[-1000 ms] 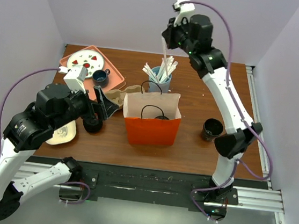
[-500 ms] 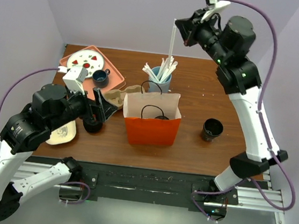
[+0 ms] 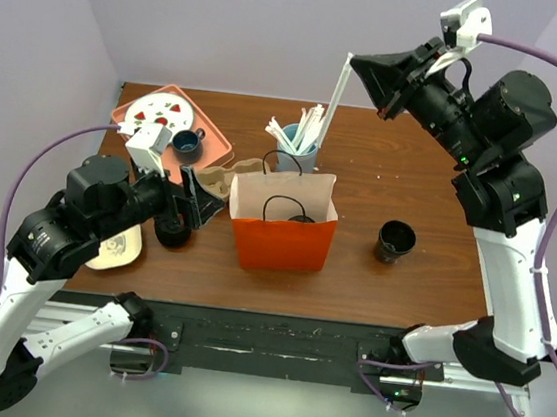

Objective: Pack the takeout coffee

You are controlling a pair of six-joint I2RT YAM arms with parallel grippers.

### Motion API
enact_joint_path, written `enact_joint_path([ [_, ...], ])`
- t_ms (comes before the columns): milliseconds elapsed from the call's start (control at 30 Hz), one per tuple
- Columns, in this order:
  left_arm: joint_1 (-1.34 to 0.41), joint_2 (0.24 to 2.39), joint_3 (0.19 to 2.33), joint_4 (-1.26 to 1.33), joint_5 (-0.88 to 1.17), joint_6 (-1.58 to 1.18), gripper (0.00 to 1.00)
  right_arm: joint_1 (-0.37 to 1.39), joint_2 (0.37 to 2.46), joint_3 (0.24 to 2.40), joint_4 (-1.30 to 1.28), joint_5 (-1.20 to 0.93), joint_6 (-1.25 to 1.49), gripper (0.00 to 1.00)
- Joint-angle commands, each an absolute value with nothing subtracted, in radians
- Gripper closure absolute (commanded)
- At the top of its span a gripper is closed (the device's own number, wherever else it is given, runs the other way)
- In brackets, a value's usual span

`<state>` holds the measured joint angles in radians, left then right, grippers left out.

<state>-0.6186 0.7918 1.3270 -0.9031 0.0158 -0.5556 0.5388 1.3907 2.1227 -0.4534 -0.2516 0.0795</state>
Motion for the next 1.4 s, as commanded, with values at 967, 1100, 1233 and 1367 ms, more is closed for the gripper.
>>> enact_joint_path([
  [967, -0.621, 0.778, 1.342, -0.833, 0.002, -0.502, 0.00, 0.833, 1.341, 1.839, -0.636, -0.120, 0.199, 0.44],
  [1100, -0.623, 0.802, 1.373, -0.810, 0.005, -0.500, 0.00, 0.833, 1.304, 1.845, -0.732, -0.049, 0.280, 0.01],
  [1233, -0.623, 0.824, 1.419, -0.784, 0.015, -0.492, 0.00, 0.833, 1.229, 1.816, -0.807, 0.089, 0.459, 0.01],
  [1367, -0.621, 0.824, 1.430, -0.749, 0.020, -0.486, 0.00, 0.833, 1.148, 1.764, -0.860, 0.253, 0.619, 0.01],
])
